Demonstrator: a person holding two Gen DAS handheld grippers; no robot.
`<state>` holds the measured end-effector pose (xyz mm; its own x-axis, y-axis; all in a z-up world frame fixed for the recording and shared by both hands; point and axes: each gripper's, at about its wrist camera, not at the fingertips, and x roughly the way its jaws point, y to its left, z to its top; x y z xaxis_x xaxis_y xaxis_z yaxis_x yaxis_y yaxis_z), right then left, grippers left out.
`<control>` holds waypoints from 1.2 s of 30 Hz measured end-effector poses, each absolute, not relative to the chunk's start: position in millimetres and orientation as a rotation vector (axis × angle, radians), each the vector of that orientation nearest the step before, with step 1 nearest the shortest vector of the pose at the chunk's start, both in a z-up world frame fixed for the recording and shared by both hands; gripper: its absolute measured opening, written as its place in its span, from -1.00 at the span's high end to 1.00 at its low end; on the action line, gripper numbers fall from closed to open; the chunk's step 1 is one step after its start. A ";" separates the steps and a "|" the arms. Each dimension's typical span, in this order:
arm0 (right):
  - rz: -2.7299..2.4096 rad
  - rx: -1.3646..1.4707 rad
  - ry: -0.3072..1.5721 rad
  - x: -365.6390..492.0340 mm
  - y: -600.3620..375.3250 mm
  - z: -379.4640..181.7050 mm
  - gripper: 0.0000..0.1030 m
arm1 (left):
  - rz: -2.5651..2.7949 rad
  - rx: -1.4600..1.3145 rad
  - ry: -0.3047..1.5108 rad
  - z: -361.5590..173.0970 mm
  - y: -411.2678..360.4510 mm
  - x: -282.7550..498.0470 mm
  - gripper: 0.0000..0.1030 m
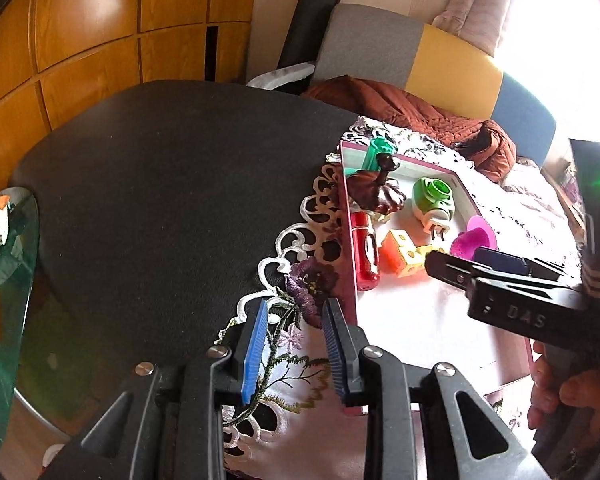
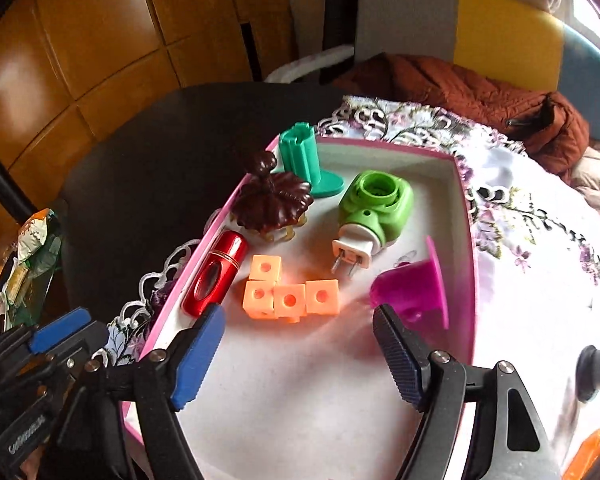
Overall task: Organize rigid objects
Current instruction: 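Withdraw the open right tool from the tray back over the cloth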
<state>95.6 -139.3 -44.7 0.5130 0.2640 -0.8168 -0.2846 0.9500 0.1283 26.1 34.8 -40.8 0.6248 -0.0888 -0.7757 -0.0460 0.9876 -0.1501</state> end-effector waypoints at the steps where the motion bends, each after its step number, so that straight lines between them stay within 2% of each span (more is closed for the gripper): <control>1: 0.328 -0.024 0.970 92.4 -141.3 -42.6 -0.54 | -0.027 -0.158 0.894 -39.8 33.8 25.6 0.46; 13: 0.287 -0.021 0.876 56.9 -186.5 -13.1 -0.80 | -0.061 -0.084 0.856 -27.1 12.5 19.1 0.46; 29: -0.038 -0.006 0.818 37.0 -343.5 14.6 -0.85 | -0.171 0.018 0.834 -14.2 -32.3 15.4 0.46; 36: -0.377 0.145 0.767 20.7 -457.3 -0.8 -0.87 | -0.284 0.076 0.838 -8.2 -73.6 16.0 0.46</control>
